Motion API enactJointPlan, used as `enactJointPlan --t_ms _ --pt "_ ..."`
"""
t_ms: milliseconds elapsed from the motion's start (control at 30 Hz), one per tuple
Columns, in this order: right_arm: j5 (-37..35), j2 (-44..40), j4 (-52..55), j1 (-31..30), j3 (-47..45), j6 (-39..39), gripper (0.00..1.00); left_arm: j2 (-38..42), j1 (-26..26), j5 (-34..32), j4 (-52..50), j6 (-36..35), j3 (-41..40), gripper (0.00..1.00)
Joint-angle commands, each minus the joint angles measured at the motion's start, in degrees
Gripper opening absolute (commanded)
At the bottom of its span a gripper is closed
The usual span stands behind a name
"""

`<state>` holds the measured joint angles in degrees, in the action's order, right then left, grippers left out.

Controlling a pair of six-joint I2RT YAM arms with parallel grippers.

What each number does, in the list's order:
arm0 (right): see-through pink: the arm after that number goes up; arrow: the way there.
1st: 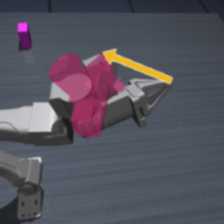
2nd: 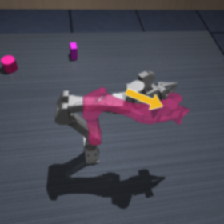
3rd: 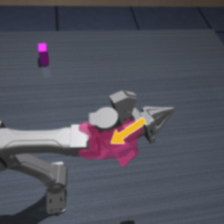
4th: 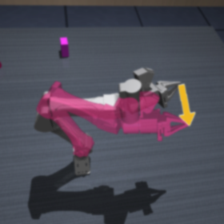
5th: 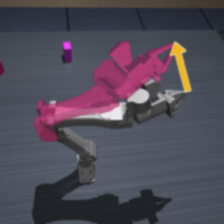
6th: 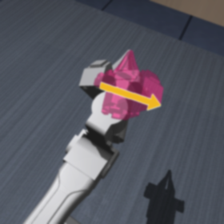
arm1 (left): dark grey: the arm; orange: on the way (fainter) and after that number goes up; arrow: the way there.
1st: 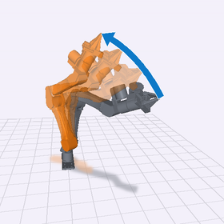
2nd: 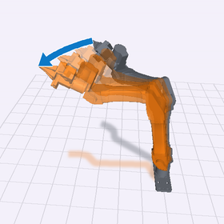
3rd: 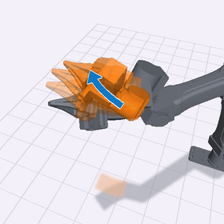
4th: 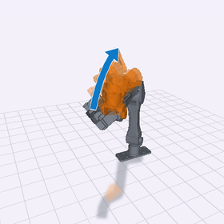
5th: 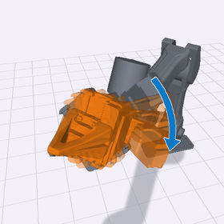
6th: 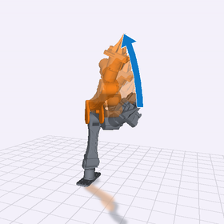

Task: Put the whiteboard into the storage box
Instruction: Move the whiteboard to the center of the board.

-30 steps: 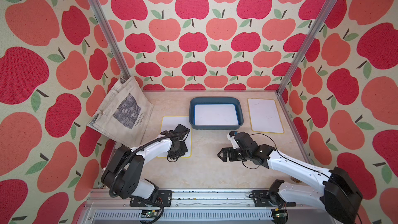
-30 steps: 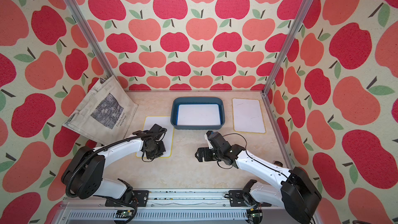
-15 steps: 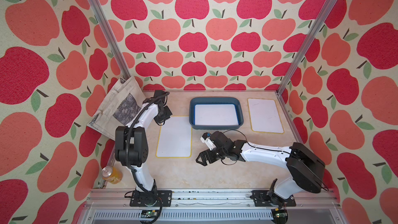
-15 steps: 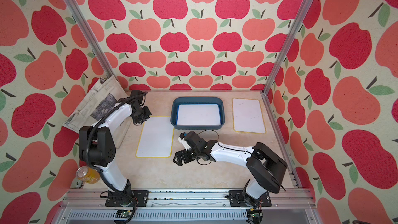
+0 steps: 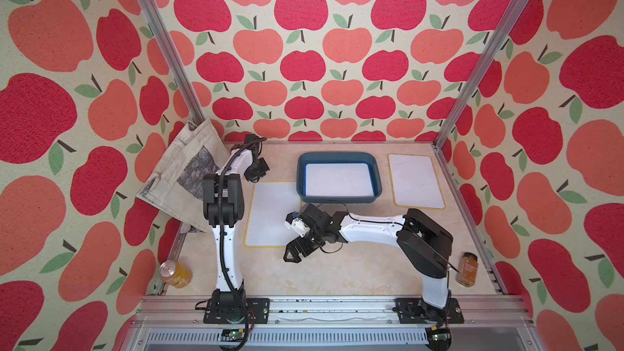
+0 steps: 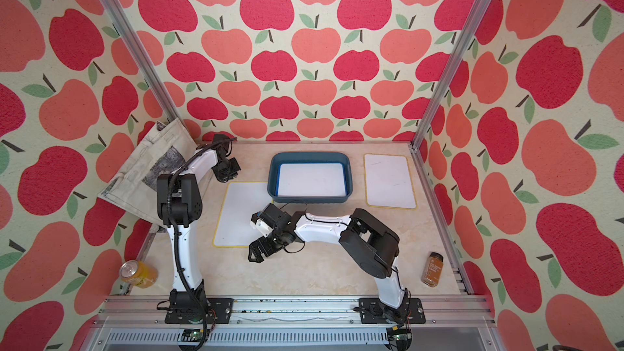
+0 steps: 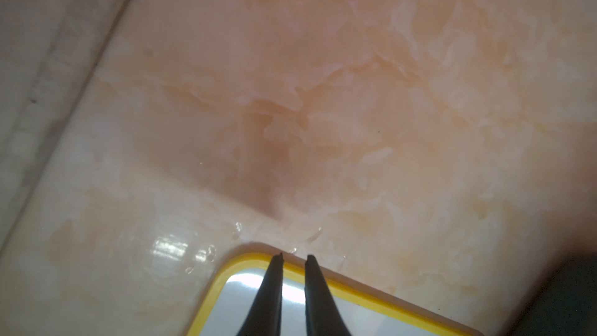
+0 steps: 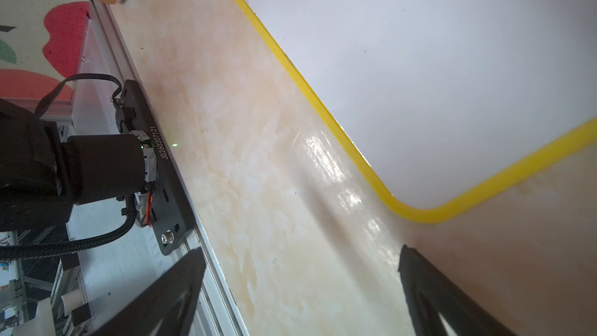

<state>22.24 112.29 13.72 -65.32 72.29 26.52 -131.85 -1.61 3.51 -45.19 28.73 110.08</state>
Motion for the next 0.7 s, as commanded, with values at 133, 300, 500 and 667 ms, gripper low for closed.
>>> enactJointPlan --t_ms 133,300,500,667 --pt "2.1 5.3 5.8 -0.2 5.7 -1.1 0.98 -3.6 0.6 2.9 -1.4 -2.2 1.2 0.17" --pt "0.3 7.8 8.1 -0.1 8.7 -0.5 0.99 -4.0 1.0 4.5 -3.1 -2.8 0.2 0.18" --pt "-3.4 6.1 8.1 0.4 6.3 1.9 0.99 -0.2 2.4 3.7 -4.2 -2.0 -5.5 0.18" --pt "-5.3 3.0 5.5 2.0 1.4 4.5 0.99 3.8 3.5 5.0 -2.4 -1.7 -12.9 0.19"
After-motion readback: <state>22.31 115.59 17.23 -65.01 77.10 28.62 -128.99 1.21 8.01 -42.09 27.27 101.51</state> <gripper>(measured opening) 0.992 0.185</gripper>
